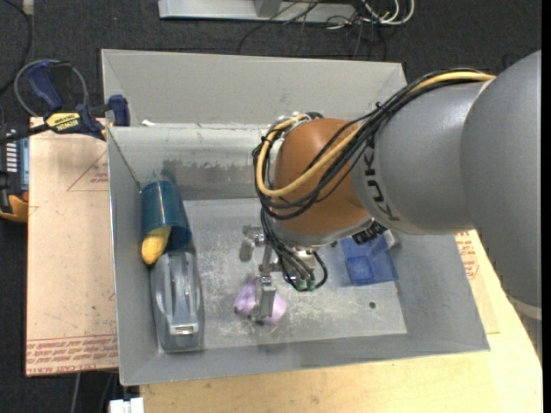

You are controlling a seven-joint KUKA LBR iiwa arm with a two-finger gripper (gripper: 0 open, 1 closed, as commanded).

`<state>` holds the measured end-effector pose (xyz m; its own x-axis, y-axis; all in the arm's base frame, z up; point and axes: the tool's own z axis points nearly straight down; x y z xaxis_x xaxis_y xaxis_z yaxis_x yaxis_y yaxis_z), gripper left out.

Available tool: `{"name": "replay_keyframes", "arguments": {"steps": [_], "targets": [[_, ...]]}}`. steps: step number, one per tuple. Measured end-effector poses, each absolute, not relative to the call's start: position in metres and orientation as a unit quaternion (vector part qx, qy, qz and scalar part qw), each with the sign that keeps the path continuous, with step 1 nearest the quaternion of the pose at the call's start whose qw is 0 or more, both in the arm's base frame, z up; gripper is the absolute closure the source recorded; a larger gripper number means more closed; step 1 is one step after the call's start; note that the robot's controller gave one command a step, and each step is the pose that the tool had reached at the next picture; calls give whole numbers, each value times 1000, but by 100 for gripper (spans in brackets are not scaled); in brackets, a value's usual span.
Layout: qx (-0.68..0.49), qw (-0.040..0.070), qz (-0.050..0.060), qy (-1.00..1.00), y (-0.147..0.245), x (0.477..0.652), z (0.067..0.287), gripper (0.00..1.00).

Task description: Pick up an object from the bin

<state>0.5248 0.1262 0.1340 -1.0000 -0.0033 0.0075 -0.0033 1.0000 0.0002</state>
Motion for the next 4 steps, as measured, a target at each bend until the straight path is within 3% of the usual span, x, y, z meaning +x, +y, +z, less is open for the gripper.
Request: {"name": "replay_keyframes", "arguments": {"steps": [1, 2, 3, 4], "targets": [[-1, 0, -1, -1000, 126, 527, 138, 0], [17, 2, -1, -1000, 90, 510, 69, 0], [21, -5, -3, -1000, 89, 510, 144, 0], [56, -2, -2, -998, 100, 500, 80, 0]]}}
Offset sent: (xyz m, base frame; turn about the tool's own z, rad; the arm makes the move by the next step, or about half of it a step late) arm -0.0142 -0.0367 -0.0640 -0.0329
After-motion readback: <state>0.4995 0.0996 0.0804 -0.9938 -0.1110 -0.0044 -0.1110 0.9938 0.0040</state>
